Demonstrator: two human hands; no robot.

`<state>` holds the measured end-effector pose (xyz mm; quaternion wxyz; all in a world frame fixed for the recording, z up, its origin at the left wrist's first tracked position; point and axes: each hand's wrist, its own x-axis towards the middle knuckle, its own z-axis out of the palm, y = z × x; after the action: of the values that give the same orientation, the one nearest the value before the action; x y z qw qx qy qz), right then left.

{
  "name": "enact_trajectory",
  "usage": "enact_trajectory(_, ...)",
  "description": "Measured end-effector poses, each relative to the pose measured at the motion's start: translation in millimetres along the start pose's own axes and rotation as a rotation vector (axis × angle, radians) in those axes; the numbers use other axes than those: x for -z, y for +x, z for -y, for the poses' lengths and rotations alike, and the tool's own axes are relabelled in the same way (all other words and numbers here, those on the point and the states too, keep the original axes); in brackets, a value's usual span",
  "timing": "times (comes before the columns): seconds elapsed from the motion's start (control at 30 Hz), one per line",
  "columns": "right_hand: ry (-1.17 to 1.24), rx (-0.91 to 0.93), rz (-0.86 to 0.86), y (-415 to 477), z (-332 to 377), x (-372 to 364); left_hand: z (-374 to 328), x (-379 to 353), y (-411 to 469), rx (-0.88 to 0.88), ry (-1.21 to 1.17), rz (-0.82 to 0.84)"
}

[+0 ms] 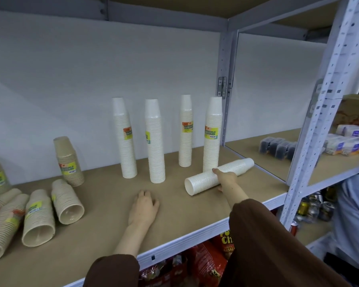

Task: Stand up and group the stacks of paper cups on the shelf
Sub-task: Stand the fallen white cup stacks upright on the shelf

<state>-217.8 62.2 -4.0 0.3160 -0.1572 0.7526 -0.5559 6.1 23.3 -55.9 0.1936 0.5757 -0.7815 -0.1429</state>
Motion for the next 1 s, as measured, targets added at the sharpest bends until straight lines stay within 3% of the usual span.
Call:
enact_trajectory(0.4, 0.320, -0.123, -0.026, 8.8, 3.6, 3.4, 2.6, -2.6, 1.9, -0.001, -0.018, -0.004)
enact_trajectory(0.53, 0.314, 0.029, -0.113, 8.5, 5.5, 23.6, 3.1, -3.7, 1.3, -0.001, -0.031, -0.006)
enact_trajectory(0.77, 0.070, 0.447, -0.253, 3.6, 23.0, 53.8, 3.0, -3.1, 0.8, 0.001, -0.014, 0.000)
enact_trajectory(1.0, -0.101, 0.657, -0.160, 1.3, 15.2, 49.0, 1.6, -1.8, -0.3, 0.003, -0.015, 0.004)
